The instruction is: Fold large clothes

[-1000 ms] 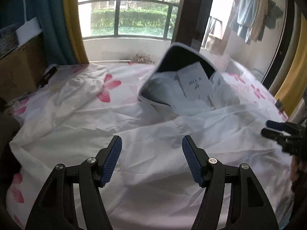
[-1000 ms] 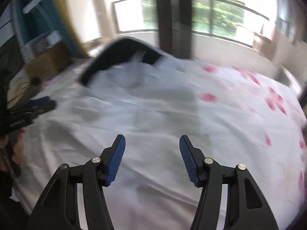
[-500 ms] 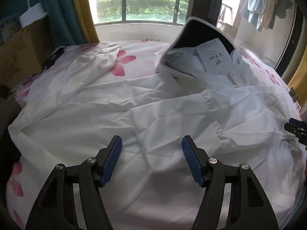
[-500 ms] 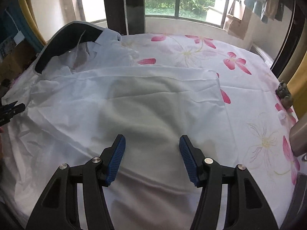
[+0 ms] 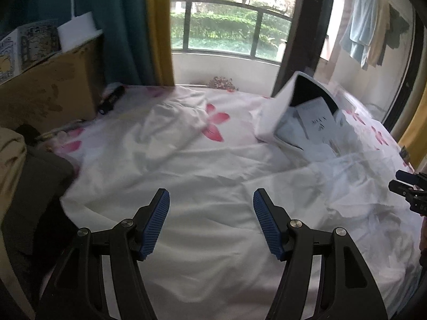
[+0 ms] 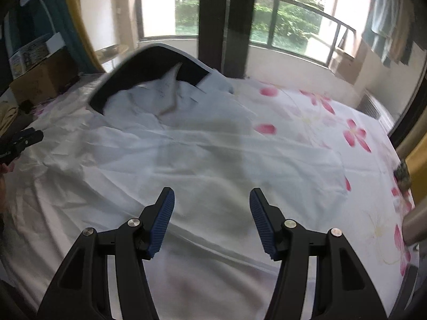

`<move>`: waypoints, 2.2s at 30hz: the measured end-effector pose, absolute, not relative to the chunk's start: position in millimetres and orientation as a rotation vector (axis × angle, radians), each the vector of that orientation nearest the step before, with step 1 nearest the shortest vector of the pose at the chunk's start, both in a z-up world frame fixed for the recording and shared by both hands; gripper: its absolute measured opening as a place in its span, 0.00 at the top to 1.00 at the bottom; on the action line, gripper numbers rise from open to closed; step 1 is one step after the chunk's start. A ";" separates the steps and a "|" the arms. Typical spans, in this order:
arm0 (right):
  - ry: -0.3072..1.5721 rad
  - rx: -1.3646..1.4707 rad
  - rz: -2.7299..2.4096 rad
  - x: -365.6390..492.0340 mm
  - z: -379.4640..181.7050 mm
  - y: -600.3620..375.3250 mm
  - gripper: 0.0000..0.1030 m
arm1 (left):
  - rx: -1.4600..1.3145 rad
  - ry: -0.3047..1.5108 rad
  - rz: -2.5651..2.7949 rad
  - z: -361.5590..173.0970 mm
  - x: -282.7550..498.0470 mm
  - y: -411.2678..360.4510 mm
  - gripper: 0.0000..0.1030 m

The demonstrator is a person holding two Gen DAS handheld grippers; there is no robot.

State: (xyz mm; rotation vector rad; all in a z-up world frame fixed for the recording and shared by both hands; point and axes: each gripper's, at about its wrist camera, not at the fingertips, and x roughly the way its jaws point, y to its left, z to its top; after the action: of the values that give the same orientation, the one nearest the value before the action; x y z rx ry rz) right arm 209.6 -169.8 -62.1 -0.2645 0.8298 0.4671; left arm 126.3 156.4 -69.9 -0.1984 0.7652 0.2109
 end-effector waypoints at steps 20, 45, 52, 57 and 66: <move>0.841 -0.290 0.514 241.8 -62.2 -100.4 0.43 | -0.175 0.781 0.210 -73.3 214.7 224.7 0.34; 0.869 -0.253 0.498 259.4 -70.5 -112.1 0.43 | -0.152 0.779 0.253 -85.3 242.2 248.2 0.99; 0.840 -0.239 0.495 246.5 -60.1 -124.4 0.43 | -0.176 0.719 0.247 -61.1 229.1 244.8 1.00; 0.835 -0.232 0.491 243.4 -56.2 -136.2 0.43 | -0.193 0.681 0.178 -38.2 217.0 220.6 1.00; 0.795 -0.186 0.497 233.2 -45.4 -164.5 0.43 | -0.129 0.562 0.091 17.3 190.9 144.1 1.00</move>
State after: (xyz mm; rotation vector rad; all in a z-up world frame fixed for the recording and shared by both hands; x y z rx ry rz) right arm 233.2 -164.5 -45.4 -0.1856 0.7949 0.4965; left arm 190.9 144.1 17.3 -0.1291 0.5622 0.0909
